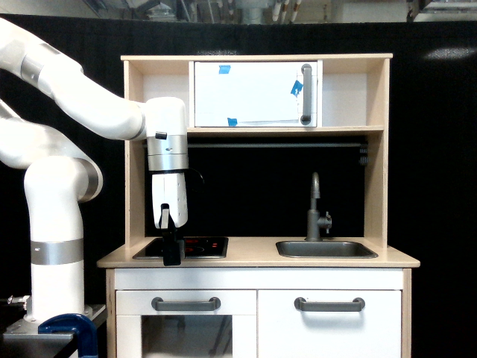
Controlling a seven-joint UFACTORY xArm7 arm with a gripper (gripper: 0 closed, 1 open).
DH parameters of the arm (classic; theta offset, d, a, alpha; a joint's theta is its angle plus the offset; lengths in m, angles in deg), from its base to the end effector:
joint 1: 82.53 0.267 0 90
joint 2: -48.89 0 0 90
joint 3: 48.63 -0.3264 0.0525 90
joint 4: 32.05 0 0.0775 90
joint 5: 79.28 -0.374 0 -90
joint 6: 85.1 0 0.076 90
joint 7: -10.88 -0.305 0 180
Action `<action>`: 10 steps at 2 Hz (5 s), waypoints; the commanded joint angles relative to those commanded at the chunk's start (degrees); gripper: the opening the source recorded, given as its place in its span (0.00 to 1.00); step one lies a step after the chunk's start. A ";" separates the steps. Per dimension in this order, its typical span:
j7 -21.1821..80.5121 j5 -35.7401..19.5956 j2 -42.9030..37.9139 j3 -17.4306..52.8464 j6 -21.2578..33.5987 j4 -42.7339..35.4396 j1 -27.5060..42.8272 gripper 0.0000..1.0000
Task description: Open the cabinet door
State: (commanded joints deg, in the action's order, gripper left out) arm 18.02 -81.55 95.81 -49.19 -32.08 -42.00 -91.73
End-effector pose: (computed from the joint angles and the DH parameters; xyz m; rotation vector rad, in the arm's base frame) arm 0.2475 -0.0317 0.0896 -3.1229 0.0809 -0.1095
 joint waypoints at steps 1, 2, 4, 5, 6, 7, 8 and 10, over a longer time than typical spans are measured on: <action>7.84 1.43 -16.70 5.71 -8.62 -8.67 -0.56 1.00; -0.51 0.03 -32.34 3.19 -13.21 -22.11 0.88 1.00; 5.79 -4.51 -50.93 0.79 -13.11 -43.27 1.60 1.00; 17.88 -14.75 -58.13 0.55 -3.81 -53.28 -1.28 1.00; 30.27 -24.07 -59.44 -1.66 -2.29 -54.50 -4.49 1.00; 36.20 -26.34 -65.67 -2.64 6.47 -62.06 -7.19 1.00; 38.56 -32.07 -66.34 -3.55 8.85 -62.10 -9.71 1.00; 33.44 -34.21 -65.63 -3.39 7.07 -60.30 -10.37 1.00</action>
State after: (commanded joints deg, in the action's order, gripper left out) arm 51.46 -115.75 30.18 -52.58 -25.01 -102.30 -102.10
